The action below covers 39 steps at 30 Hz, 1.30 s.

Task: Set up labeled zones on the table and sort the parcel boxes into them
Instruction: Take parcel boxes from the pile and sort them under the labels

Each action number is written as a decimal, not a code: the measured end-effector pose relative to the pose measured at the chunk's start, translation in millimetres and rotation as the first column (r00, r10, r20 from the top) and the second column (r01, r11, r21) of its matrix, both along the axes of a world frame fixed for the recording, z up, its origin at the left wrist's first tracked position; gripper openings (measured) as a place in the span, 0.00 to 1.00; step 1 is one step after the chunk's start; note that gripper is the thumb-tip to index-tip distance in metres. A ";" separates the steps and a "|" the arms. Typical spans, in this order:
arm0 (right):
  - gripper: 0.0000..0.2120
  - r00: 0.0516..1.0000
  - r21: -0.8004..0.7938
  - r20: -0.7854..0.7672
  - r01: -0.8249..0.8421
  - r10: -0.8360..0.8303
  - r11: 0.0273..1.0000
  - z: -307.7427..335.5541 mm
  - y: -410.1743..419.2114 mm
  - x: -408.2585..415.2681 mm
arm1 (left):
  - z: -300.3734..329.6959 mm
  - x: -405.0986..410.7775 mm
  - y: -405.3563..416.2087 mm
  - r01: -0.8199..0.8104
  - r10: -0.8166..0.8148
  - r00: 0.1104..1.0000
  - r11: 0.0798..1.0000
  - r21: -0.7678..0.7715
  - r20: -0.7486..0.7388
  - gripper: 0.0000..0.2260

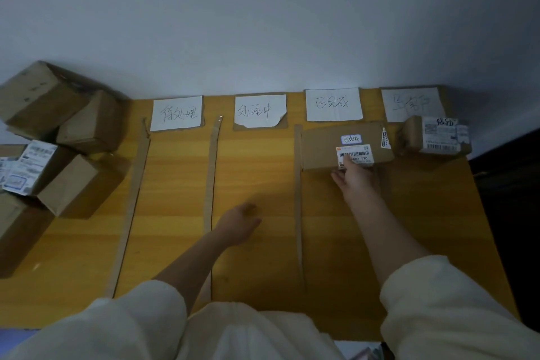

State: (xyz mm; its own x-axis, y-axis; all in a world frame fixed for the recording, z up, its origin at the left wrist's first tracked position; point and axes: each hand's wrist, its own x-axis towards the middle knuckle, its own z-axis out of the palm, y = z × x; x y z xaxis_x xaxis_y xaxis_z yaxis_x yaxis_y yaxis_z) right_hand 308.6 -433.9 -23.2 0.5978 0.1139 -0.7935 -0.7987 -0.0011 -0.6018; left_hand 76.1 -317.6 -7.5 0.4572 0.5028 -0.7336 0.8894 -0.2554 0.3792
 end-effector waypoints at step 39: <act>0.07 0.800 -0.006 0.005 -0.600 0.600 0.800 26.7 18.0 -132.6 | 8.3 -52.9 3.9 -0.188 0.171 0.942 0.982 0.029 0.288 0.14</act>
